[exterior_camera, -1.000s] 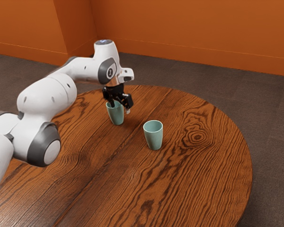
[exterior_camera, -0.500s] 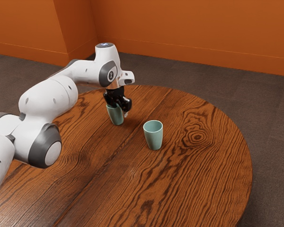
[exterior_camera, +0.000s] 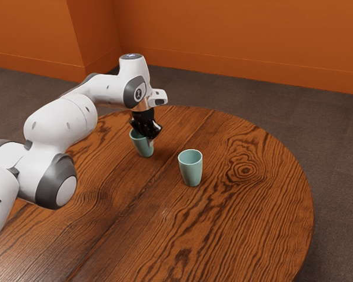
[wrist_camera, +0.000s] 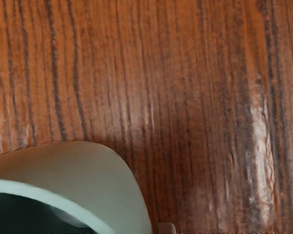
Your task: Place the left cup onto the right cup
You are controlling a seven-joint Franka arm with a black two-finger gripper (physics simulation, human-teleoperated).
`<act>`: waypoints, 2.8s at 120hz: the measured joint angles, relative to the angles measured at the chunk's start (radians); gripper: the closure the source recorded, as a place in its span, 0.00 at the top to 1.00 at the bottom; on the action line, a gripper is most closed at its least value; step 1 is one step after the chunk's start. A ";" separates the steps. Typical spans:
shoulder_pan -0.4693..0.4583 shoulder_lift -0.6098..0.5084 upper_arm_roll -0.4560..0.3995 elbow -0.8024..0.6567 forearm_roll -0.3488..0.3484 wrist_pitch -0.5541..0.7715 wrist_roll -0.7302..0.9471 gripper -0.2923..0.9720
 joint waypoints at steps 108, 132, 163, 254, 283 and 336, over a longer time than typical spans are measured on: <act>-0.189 -0.210 0.031 -0.064 0.020 -0.174 -0.065 0.15; -0.227 -0.349 -0.073 -0.174 0.108 -0.205 -0.107 0.15; -0.267 -0.407 -0.113 -0.282 0.151 -0.213 -0.172 0.15; -0.254 -0.225 -0.124 -0.082 0.157 -0.195 -0.251 0.15; -0.254 -0.222 -0.124 -0.065 0.157 -0.199 -0.258 0.15; -0.254 -0.216 -0.127 -0.065 0.156 -0.195 -0.265 0.15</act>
